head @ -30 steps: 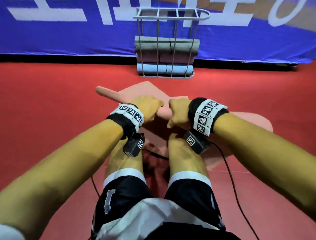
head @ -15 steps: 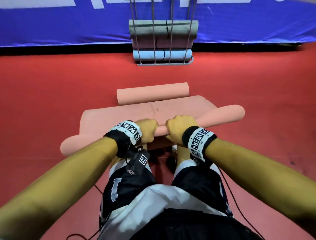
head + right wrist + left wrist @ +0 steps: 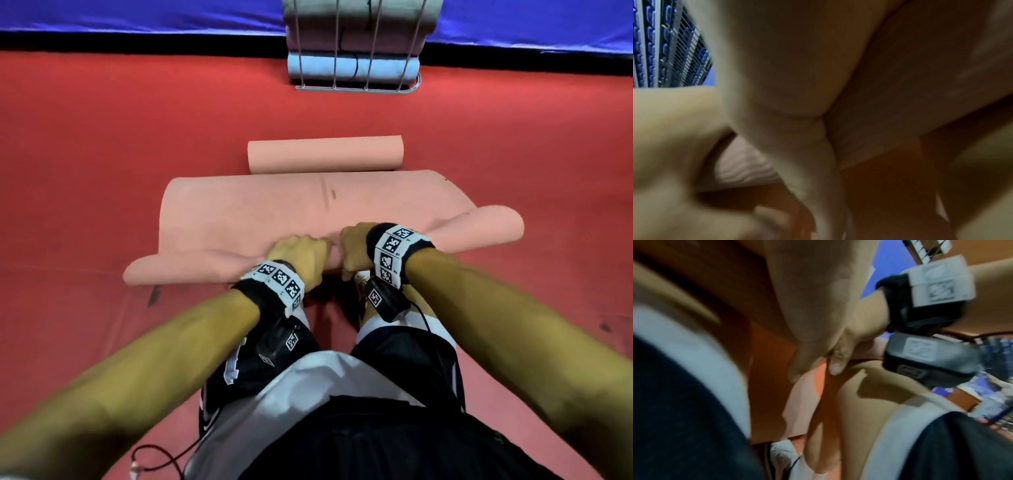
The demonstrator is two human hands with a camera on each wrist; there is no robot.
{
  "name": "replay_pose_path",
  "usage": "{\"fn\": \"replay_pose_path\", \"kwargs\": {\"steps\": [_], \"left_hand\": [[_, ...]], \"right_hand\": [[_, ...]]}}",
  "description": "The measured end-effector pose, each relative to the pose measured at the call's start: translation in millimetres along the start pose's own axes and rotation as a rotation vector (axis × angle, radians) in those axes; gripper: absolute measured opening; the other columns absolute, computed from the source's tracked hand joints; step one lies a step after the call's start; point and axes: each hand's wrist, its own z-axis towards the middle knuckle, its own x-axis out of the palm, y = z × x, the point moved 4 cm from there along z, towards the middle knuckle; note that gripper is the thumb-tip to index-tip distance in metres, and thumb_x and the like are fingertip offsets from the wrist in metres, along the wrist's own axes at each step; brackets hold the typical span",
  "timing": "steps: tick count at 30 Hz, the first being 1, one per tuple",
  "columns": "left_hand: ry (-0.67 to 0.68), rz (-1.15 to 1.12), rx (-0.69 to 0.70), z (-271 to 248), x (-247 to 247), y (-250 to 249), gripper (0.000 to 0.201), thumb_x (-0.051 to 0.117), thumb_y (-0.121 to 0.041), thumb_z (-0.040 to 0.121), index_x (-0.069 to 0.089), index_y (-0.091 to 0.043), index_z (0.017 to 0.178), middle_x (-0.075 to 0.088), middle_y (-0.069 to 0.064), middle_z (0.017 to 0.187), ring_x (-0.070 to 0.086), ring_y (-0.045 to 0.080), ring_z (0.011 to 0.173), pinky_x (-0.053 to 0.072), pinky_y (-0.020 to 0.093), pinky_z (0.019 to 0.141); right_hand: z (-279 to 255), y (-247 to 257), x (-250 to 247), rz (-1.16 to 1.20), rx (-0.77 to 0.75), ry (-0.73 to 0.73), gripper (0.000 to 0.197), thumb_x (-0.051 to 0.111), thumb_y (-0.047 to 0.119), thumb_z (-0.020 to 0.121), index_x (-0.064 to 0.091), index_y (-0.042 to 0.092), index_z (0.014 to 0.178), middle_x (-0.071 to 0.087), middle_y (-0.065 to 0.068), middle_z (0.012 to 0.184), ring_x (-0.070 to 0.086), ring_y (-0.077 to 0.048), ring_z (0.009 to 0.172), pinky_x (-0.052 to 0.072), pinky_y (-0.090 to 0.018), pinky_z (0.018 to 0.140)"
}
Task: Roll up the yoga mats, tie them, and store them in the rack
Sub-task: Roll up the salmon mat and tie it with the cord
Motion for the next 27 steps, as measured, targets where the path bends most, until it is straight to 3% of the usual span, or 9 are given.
{"fn": "replay_pose_path", "kwargs": {"steps": [1, 4, 8, 11, 14, 18, 21, 25, 27], "left_hand": [[0.017, -0.019, 0.008, 4.1, -4.9, 1.3, 0.043, 0.061, -0.016, 0.083, 0.057, -0.020, 0.126, 0.070, 0.010, 0.114, 0.067, 0.034, 0.105, 0.052, 0.038, 0.083], [0.094, -0.108, 0.006, 12.2, -13.0, 5.4, 0.033, 0.063, -0.019, 0.078, 0.060, -0.023, 0.110, 0.066, 0.007, 0.098, 0.066, 0.032, 0.091, 0.054, 0.036, 0.077], [0.148, -0.267, -0.012, 24.0, -14.6, 13.6, 0.017, 0.067, -0.022, 0.072, 0.058, -0.027, 0.085, 0.068, 0.001, 0.081, 0.067, 0.026, 0.075, 0.058, 0.036, 0.070], [0.188, -0.274, 0.010, 27.7, -10.7, 11.7, 0.023, 0.069, -0.022, 0.073, 0.065, -0.026, 0.095, 0.068, 0.000, 0.078, 0.067, 0.023, 0.073, 0.054, 0.030, 0.065], [0.164, -0.265, 0.010, 25.2, -8.2, 6.7, 0.031, 0.065, -0.024, 0.071, 0.058, -0.030, 0.100, 0.067, 0.001, 0.086, 0.066, 0.027, 0.080, 0.054, 0.032, 0.070], [0.036, -0.107, -0.004, 13.2, 2.8, -0.1, 0.058, 0.069, -0.032, 0.077, 0.045, -0.021, 0.129, 0.059, 0.008, 0.117, 0.058, 0.032, 0.107, 0.048, 0.039, 0.085], [-0.128, 0.139, 0.003, 3.4, 5.5, -5.9, 0.070, 0.073, -0.040, 0.074, 0.039, -0.020, 0.132, 0.050, 0.007, 0.126, 0.046, 0.029, 0.118, 0.039, 0.043, 0.094], [-0.235, 0.177, -0.033, 2.6, 3.8, -9.3, 0.052, 0.067, -0.032, 0.081, 0.044, -0.020, 0.126, 0.059, 0.007, 0.119, 0.056, 0.031, 0.110, 0.042, 0.043, 0.086], [-0.186, 0.079, -0.029, 4.9, 3.4, -5.5, 0.036, 0.060, -0.028, 0.088, 0.049, -0.021, 0.122, 0.065, 0.007, 0.113, 0.063, 0.032, 0.104, 0.047, 0.040, 0.081]], "right_hand": [[-2.5, -2.2, -1.6, 0.003, 0.006, -0.036, 0.038, 0.083, 0.041, 0.073, 0.053, 0.031, 0.094, 0.061, 0.002, 0.081, 0.059, -0.024, 0.082, 0.051, -0.030, 0.073], [-6.2, -10.8, -6.6, -0.009, 0.020, -0.203, 0.054, 0.078, 0.052, 0.064, 0.062, 0.031, 0.110, 0.070, -0.001, 0.098, 0.062, -0.026, 0.084, 0.052, -0.032, 0.074], [-19.0, -2.4, -2.8, -0.282, 0.055, -0.361, 0.059, 0.071, 0.044, 0.077, 0.051, 0.023, 0.128, 0.063, -0.001, 0.123, 0.057, -0.025, 0.116, 0.039, -0.041, 0.097], [-13.3, 3.4, 5.4, -0.242, 0.108, -0.302, 0.039, 0.062, 0.030, 0.088, 0.056, 0.020, 0.125, 0.067, -0.001, 0.120, 0.065, -0.024, 0.109, 0.044, -0.038, 0.090], [-2.7, 1.9, 0.0, -0.220, 0.077, -0.237, 0.033, 0.057, 0.028, 0.088, 0.058, 0.022, 0.121, 0.068, -0.001, 0.112, 0.067, -0.025, 0.099, 0.049, -0.037, 0.078], [5.0, -0.8, 2.1, -0.178, 0.062, -0.201, 0.020, 0.060, 0.035, 0.089, 0.049, 0.023, 0.101, 0.064, 0.000, 0.101, 0.061, -0.023, 0.091, 0.045, -0.034, 0.075], [11.5, -0.5, 3.7, -0.082, 0.083, -0.193, 0.025, 0.058, 0.040, 0.088, 0.052, 0.020, 0.102, 0.064, -0.001, 0.102, 0.064, -0.024, 0.094, 0.047, -0.034, 0.075], [11.6, -0.6, 0.0, 0.052, 0.070, -0.141, 0.021, 0.056, 0.040, 0.079, 0.051, 0.020, 0.077, 0.070, -0.009, 0.091, 0.065, -0.029, 0.077, 0.054, -0.035, 0.070], [8.0, -0.7, 2.1, 0.067, 0.062, -0.151, 0.015, 0.058, 0.035, 0.081, 0.053, 0.021, 0.079, 0.069, -0.007, 0.088, 0.065, -0.029, 0.077, 0.052, -0.033, 0.069]]}}
